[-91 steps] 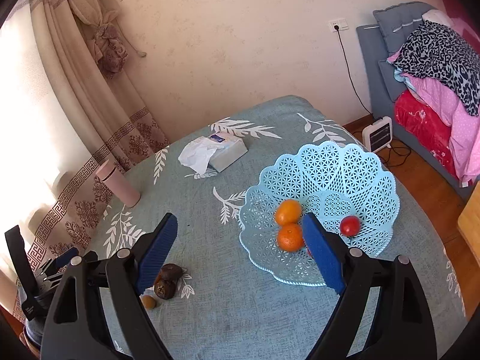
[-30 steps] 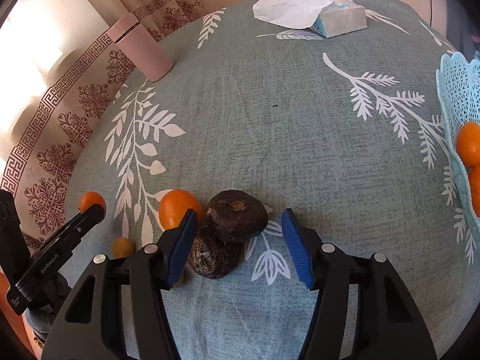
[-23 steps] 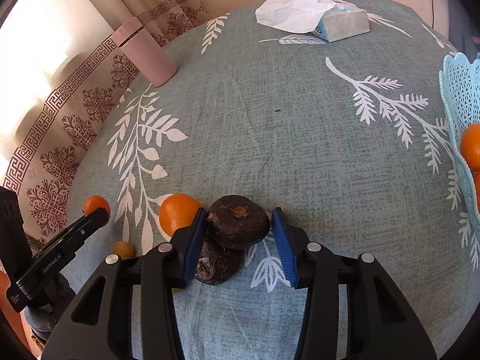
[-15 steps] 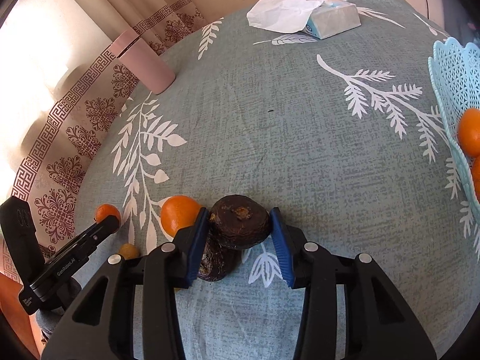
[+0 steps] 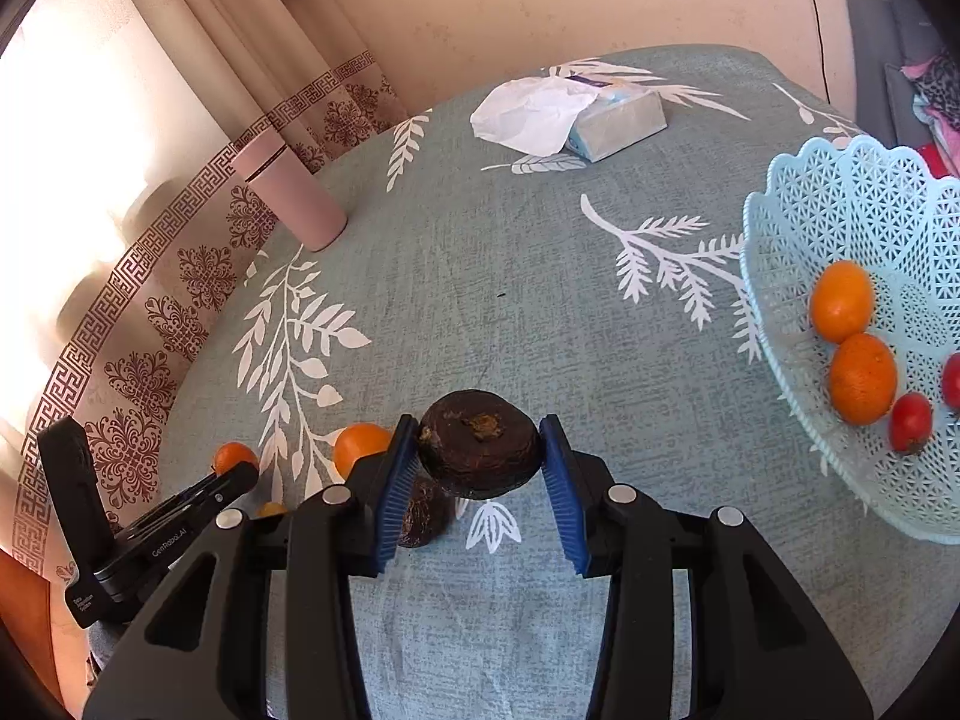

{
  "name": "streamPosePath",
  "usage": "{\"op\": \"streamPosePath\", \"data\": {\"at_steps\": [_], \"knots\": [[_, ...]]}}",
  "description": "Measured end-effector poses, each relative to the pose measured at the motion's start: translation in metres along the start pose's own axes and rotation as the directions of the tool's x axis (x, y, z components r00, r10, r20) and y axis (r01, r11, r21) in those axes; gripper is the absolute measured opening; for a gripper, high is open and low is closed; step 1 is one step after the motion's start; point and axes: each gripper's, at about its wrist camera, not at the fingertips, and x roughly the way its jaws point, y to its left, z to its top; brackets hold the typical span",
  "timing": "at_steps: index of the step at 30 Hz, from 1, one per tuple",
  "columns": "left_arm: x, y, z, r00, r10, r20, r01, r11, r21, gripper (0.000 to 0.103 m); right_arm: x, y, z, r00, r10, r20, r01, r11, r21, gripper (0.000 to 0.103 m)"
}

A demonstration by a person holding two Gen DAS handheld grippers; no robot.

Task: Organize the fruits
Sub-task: 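Grasp a dark brown fruit with the right tool while the left tool holds the orange, then lower the dark fruit into the basket with the right tool while the left tool lowers the orange there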

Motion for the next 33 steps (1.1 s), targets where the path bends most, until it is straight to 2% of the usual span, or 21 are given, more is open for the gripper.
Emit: {"op": "streamPosePath", "data": {"at_steps": [9,17,24,30,32,33], "knots": [[-0.004,-0.007,-0.002,1.0,-0.01,0.001,0.01,1.0,0.006,0.04,-0.054,-0.027,0.002,0.99,-0.074,0.118,0.07,0.997,0.033,0.043],[-0.01,-0.015,-0.002,1.0,-0.011,0.007,0.011,1.0,0.018,0.04,-0.096,-0.061,0.0,0.963,-0.169,0.21,0.153,0.984,0.092,0.043],[-0.016,-0.03,-0.001,1.0,-0.012,0.016,0.011,0.999,0.047,0.04,-0.105,-0.095,-0.003,0.947,-0.237,0.214,0.2,0.963,0.181,0.043],[-0.023,-0.046,0.002,0.999,-0.018,0.03,0.015,0.997,0.075,0.04,-0.107,-0.119,-0.002,0.949,-0.256,0.182,0.204,0.944,0.26,0.043],[-0.025,-0.053,0.003,0.999,-0.022,0.031,0.019,0.996,0.09,0.04,-0.111,-0.125,-0.002,0.951,-0.25,0.181,0.192,0.939,0.286,0.047],[-0.025,-0.057,0.004,0.999,-0.024,0.031,0.021,0.995,0.098,0.04,-0.113,-0.128,-0.002,0.951,-0.247,0.184,0.184,0.936,0.301,0.054]]}}
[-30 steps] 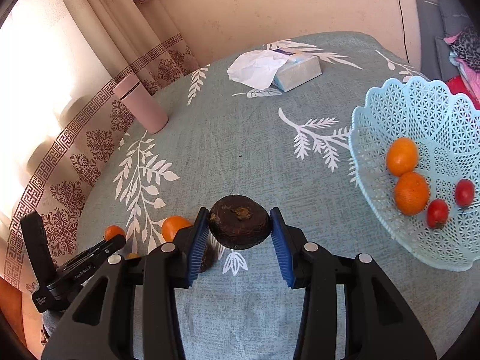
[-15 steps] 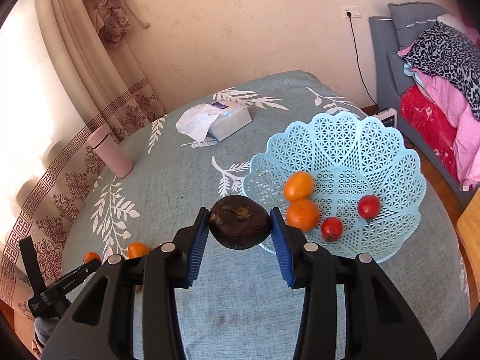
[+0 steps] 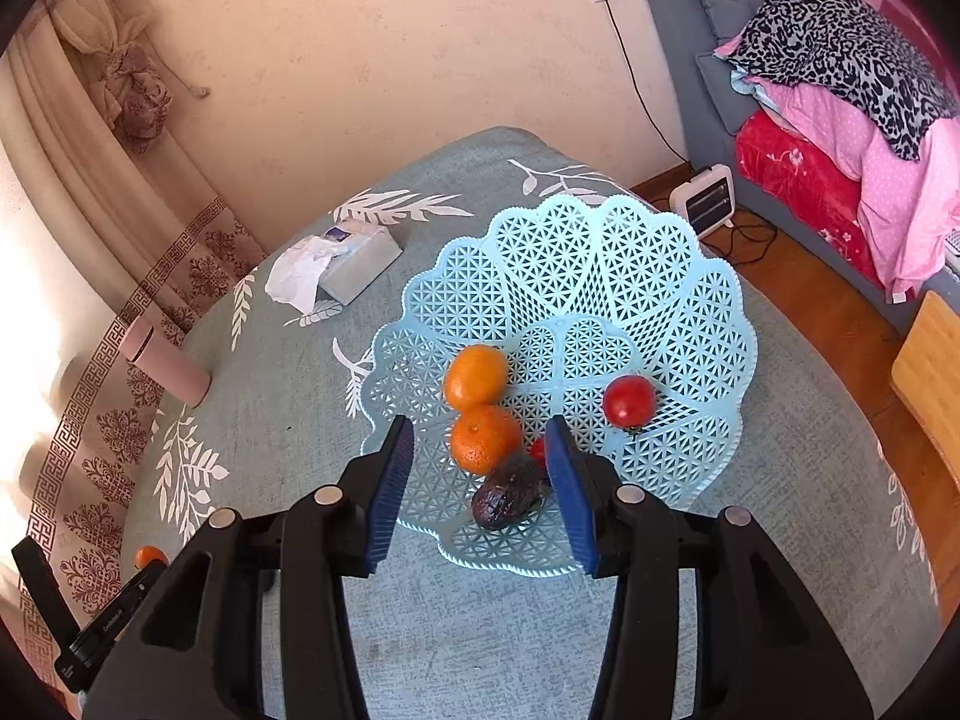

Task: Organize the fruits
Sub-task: 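Lower the dark fruit into the basket with the right tool while the left tool lowers the orange there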

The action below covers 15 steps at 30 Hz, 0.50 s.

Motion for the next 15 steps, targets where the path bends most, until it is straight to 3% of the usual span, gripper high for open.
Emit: {"op": "streamPosePath", "data": {"at_steps": [7,15], "knots": [[-0.001,-0.037,0.009,0.999,-0.034,0.01,0.033,0.996,0.077,0.04,-0.012,-0.012,0.008,1.0,-0.004,0.031,0.002,0.999,0.054,0.057],[0.011,-0.107,0.02,0.993,-0.114,-0.013,0.114,0.975,0.193,0.04,-0.024,-0.023,0.014,0.998,-0.004,0.059,-0.001,0.996,0.093,0.065]]}}
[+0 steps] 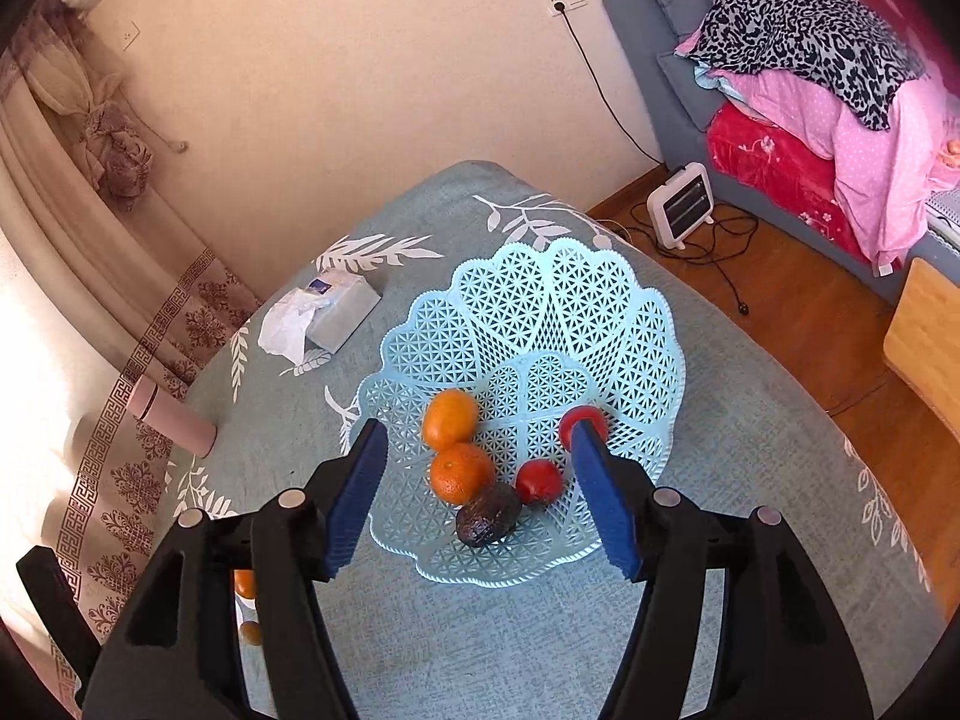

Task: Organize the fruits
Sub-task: 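Lower the dark fruit into the basket with the right tool while the left tool lowers the orange there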

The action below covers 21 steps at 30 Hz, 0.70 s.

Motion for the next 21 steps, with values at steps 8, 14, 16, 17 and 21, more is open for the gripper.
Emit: {"op": "streamPosePath", "data": {"at_steps": [8,14,16,17,21], "knots": [[0.028,-0.078,0.017,0.99,-0.131,-0.044,0.136,0.983,0.122,0.04,-0.006,-0.012,0.007,1.0,-0.016,0.022,0.015,0.999,0.034,0.066],[0.051,-0.127,0.023,0.97,-0.23,-0.081,0.241,0.95,0.196,0.04,-0.008,-0.015,0.009,0.999,-0.027,0.035,0.026,0.999,0.038,0.069],[0.059,-0.137,0.025,0.964,-0.249,-0.091,0.263,0.943,0.202,0.04,-0.006,-0.016,0.009,0.999,-0.031,0.034,0.029,0.999,0.041,0.069],[0.063,-0.14,0.027,0.96,-0.263,-0.094,0.277,0.94,0.201,0.04,-0.006,-0.016,0.009,0.999,-0.031,0.032,0.03,0.999,0.041,0.069],[0.068,-0.141,0.033,0.956,-0.288,-0.062,0.294,0.938,0.181,0.065,-0.003,-0.016,0.008,0.999,-0.037,0.03,0.035,0.999,0.039,0.069]]}}
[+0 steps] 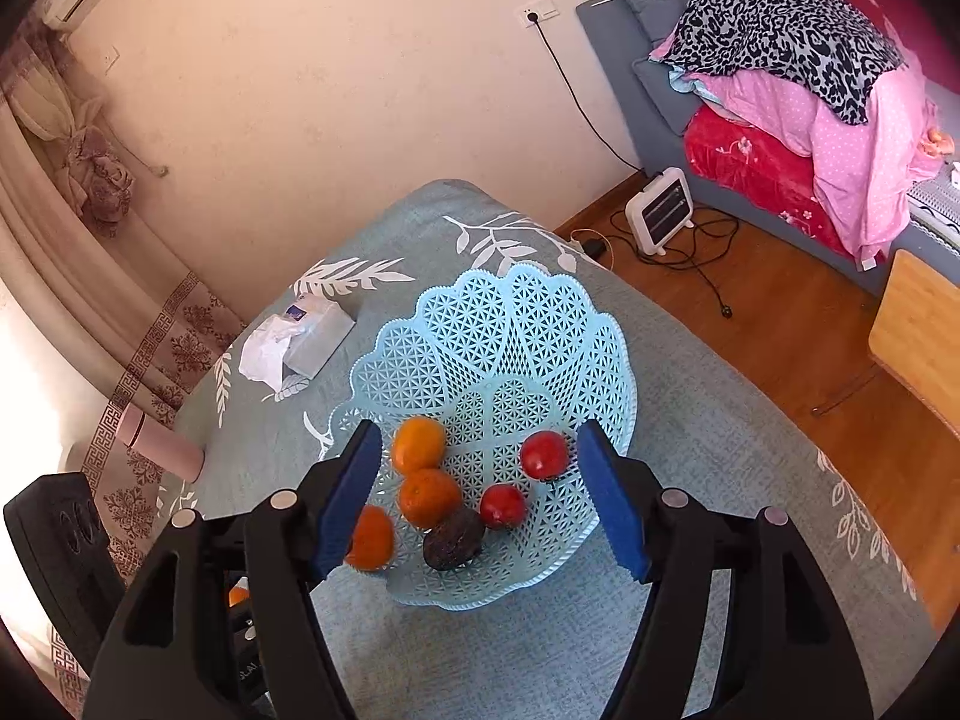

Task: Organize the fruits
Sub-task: 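Lower the dark fruit into the basket with the right tool while the left tool lowers the orange there, then grasp another orange on the table with the left tool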

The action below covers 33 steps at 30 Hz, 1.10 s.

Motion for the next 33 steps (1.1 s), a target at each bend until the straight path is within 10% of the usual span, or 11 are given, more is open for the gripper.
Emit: {"op": "streamPosePath", "data": {"at_steps": [6,11,33], "knots": [[-0.015,0.025,0.001,0.991,0.125,0.041,-0.123,0.992,-0.037,0.066,0.002,0.002,-0.002,1.0,-0.007,0.0,0.007,1.0,-0.007,0.069],[-0.038,0.037,-0.006,0.952,0.287,0.104,-0.289,0.957,0.001,0.077,0.001,0.008,-0.005,1.0,-0.008,0.004,0.008,1.0,-0.021,0.069],[-0.149,0.124,-0.056,0.882,0.448,0.149,-0.434,0.893,-0.119,0.088,-0.001,0.044,-0.027,1.0,0.021,0.003,-0.021,0.991,-0.132,0.075]]}}
